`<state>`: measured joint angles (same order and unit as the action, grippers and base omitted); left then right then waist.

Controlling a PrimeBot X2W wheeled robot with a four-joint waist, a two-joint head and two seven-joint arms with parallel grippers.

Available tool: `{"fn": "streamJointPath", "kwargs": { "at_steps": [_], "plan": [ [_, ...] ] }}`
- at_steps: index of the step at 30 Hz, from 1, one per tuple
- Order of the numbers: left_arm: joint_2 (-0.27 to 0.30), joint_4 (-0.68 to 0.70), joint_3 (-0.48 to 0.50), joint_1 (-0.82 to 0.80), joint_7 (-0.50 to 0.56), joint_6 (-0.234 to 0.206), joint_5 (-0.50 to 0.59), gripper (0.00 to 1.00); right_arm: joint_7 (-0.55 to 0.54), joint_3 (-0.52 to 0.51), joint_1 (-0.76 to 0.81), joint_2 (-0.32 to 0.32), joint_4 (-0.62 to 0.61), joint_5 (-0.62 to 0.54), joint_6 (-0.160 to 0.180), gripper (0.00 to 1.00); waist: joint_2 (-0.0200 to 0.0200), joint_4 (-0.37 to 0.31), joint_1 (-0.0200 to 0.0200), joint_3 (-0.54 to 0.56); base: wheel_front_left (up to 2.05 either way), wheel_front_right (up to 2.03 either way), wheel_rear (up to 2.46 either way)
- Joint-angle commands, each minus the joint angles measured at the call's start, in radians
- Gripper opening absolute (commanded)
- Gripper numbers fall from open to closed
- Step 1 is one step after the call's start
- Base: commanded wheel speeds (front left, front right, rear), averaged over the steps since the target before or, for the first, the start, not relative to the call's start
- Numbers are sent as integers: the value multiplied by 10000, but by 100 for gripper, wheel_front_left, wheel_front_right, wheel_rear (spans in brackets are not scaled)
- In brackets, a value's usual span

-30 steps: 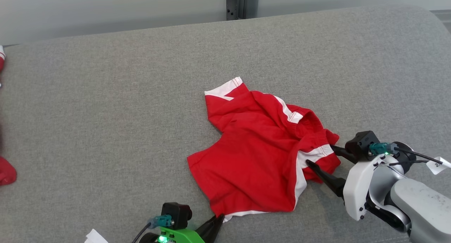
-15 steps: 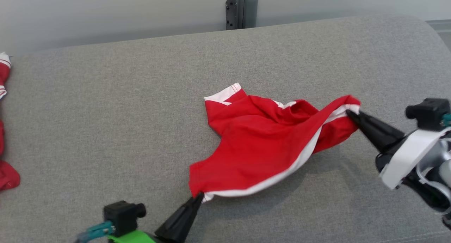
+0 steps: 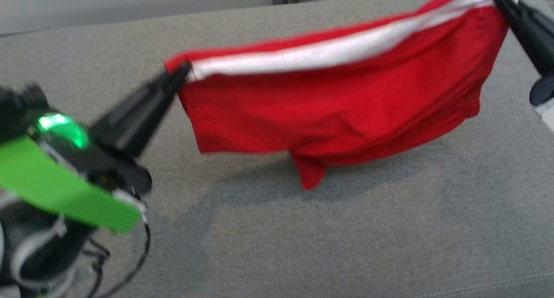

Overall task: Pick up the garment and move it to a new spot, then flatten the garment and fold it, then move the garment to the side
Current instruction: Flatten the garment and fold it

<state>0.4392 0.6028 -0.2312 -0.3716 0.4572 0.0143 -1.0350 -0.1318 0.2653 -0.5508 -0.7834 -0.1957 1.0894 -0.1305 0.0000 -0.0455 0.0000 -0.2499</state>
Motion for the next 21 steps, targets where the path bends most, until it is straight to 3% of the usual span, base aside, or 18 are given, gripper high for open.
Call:
{"fn": "streamJointPath", "kwargs": {
  "at_steps": [1, 3, 7, 10, 14, 17, 19, 21],
  "plan": [
    [22, -564, 79, -1128, 278, -264, 253, 0, -339, 113, -859, 251, 325, -148, -4, 0, 0, -168, 0, -1247, 0, 0, 0],
    [-80, -1709, 82, -2876, 562, -567, 616, 0, -698, 259, -2244, 758, 1043, -452, -4, 0, 0, -219, 0, -1843, 0, 0, 0],
    [-324, -4356, -206, -6074, 468, -685, 1840, 0, -980, 561, -4937, 1993, 2763, -1395, -4, 0, 0, -230, 0, -2861, 0, 0, 0],
    [-769, -6343, -239, -8317, -547, -607, 2785, 0, -517, 712, -6858, 3006, 4119, -2329, -4, 0, 0, -274, 0, -3423, 0, 0, 0],
    [-1138, -8595, -82, -10675, -3033, -747, 4223, 0, 1203, 540, -8864, 4220, 5732, -3434, 2, 0, 0, -368, 0, -4163, 0, 0, 0],
    [-1295, -10094, -332, -11304, -4643, -266, 4788, 0, 2630, 791, -9317, 4671, 6706, -4016, 4, 0, 0, -353, 0, -4332, 0, 0, 0],
    [-1514, -11065, -461, -11163, -5097, 189, 4626, 0, 3120, 1330, -9119, 4928, 7061, -3771, 2, 0, 0, -303, 0, -4361, 0, 0, 0],
    [-1533, -11731, -645, -10702, -5433, 580, 4580, 0, 3481, 1917, -8679, 4773, 7208, -3497, 2, 0, 0, -249, 0, -4342, 0, 0, 0]
  ]
}}
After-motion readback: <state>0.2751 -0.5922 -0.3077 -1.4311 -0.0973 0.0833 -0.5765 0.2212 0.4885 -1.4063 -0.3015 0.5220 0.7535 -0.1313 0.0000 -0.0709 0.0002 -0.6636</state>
